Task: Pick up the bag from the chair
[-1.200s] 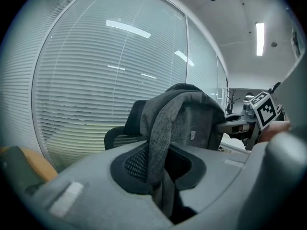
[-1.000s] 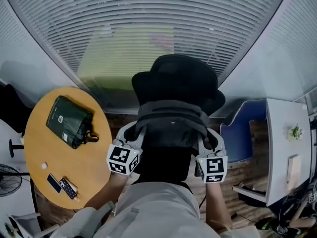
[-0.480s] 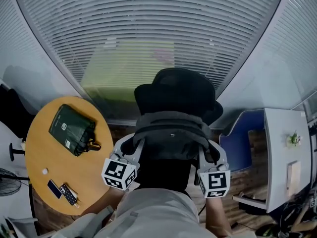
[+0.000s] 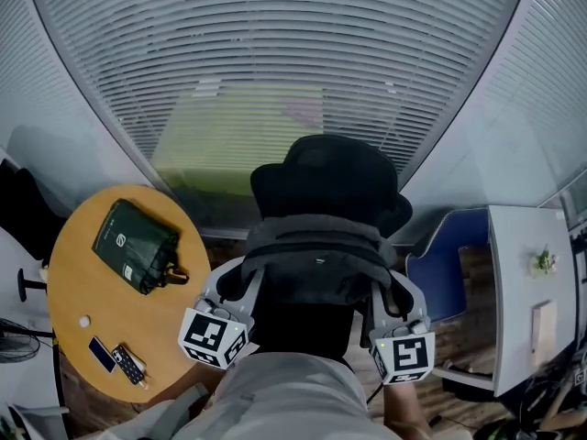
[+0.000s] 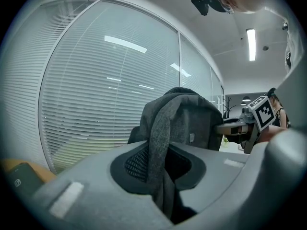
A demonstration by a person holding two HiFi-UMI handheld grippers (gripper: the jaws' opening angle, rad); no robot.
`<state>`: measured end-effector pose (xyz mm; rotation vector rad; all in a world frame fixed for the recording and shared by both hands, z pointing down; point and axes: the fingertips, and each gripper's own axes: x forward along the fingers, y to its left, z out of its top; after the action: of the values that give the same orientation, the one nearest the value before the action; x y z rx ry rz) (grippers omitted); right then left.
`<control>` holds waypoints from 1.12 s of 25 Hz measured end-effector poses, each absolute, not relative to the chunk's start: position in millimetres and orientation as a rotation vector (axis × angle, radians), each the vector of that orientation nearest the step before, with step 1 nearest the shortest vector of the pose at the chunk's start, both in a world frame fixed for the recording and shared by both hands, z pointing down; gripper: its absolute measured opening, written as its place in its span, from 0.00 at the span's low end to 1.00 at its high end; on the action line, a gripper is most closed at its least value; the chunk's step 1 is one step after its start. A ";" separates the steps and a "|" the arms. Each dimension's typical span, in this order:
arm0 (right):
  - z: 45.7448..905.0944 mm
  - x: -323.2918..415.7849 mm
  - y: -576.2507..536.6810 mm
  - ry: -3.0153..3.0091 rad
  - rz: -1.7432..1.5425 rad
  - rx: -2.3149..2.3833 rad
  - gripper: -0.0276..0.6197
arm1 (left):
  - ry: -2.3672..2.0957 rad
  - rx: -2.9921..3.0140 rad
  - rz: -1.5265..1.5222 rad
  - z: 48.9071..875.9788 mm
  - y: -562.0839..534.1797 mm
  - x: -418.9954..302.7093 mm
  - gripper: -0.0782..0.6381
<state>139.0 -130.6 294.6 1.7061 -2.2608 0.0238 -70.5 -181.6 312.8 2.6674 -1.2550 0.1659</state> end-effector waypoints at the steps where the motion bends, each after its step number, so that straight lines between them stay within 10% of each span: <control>1: 291.5 138.4 -129.6 -2.264 0.020 1.709 0.14 | -1.255 2.668 0.161 310.3 -180.9 -71.0 0.19; 28: 271.1 137.5 -123.6 -2.293 0.016 1.709 0.13 | -1.275 2.681 0.109 288.9 -178.4 -70.1 0.19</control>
<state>137.5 -123.6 271.1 1.7087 -2.2930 0.0157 -70.1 -178.4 288.9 2.6815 -1.2745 0.1090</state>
